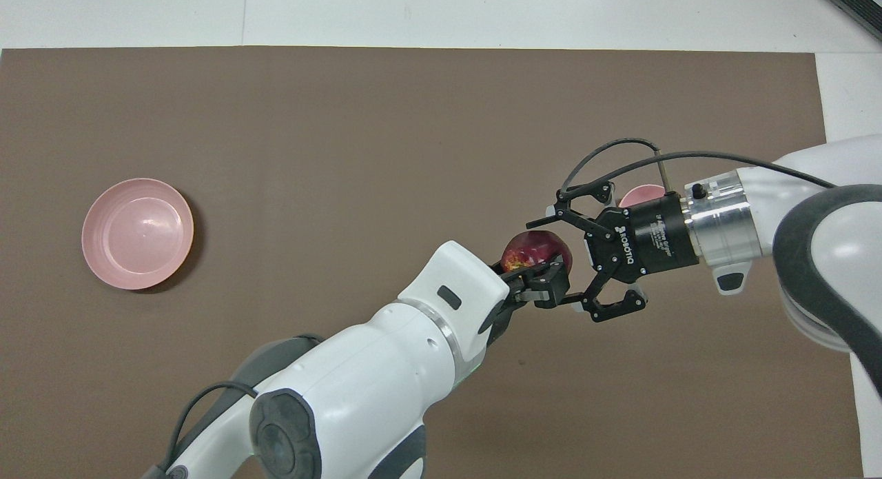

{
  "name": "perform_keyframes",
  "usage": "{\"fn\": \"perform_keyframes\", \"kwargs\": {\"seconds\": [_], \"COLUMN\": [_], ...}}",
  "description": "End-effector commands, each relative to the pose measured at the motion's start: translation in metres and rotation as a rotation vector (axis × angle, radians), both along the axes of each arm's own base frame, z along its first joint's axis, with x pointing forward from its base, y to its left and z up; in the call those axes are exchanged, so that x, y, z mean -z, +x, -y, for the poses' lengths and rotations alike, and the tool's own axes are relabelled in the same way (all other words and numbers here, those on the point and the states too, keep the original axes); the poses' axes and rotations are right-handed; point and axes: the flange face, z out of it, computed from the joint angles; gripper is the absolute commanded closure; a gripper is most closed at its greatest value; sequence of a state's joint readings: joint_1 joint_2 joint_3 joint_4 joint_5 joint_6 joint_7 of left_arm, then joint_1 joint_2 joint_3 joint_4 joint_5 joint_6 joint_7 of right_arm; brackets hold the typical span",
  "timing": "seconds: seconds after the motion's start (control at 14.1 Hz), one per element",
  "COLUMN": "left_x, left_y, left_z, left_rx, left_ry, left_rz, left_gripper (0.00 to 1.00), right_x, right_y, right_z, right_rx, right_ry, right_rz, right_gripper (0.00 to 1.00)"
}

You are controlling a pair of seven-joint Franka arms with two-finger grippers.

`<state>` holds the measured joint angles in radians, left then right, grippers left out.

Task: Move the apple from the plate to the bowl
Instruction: 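Close the right gripper on the apple held by the left gripper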

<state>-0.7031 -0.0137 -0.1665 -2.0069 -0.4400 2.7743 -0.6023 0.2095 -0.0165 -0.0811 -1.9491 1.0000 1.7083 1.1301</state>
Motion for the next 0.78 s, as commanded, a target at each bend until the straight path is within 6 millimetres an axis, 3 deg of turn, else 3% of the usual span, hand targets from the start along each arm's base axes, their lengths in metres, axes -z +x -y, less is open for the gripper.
{"fn": "perform_keyframes", "kwargs": {"seconds": [0.0, 0.21, 0.28, 0.35, 0.43, 0.5, 0.57, 0.71], "left_x": [-0.0045, -0.0029, -0.0035, -0.0035, -0.0033, -0.0033, -0.0033, -0.0031], "left_y": [-0.0014, -0.0018, -0.0022, -0.0022, -0.0016, -0.0022, -0.0022, -0.0023], "left_z": [0.0042, 0.0043, 0.0042, 0.0042, 0.0036, 0.0042, 0.0042, 0.0043], "left_rx": [-0.007, -0.005, -0.006, -0.010, -0.011, -0.010, -0.010, -0.015], "left_ry": [-0.023, -0.019, -0.019, -0.021, -0.020, -0.020, -0.020, -0.022], "left_rz": [-0.013, -0.020, -0.023, -0.027, -0.028, -0.028, -0.028, -0.035], "left_gripper": [1.00, 1.00, 1.00, 1.00, 1.00, 1.00, 1.00, 1.00], "right_x": [0.0040, 0.0061, 0.0062, 0.0062, 0.0073, 0.0061, 0.0051, 0.0054], "right_y": [-0.0068, -0.0073, -0.0074, -0.0077, -0.0077, -0.0072, -0.0069, -0.0074], "right_z": [-0.0026, -0.0040, -0.0039, -0.0041, -0.0047, -0.0038, -0.0029, -0.0011], "right_rx": [0.012, 0.001, 0.000, -0.003, -0.009, -0.022, -0.046, -0.090], "right_ry": [0.017, 0.005, 0.003, 0.004, 0.006, 0.011, 0.018, 0.025], "right_rz": [0.013, 0.009, 0.009, 0.009, 0.005, 0.019, 0.046, 0.092], "right_gripper": [0.00, 0.00, 0.10, 0.32, 0.59, 0.94, 1.00, 1.00]}}
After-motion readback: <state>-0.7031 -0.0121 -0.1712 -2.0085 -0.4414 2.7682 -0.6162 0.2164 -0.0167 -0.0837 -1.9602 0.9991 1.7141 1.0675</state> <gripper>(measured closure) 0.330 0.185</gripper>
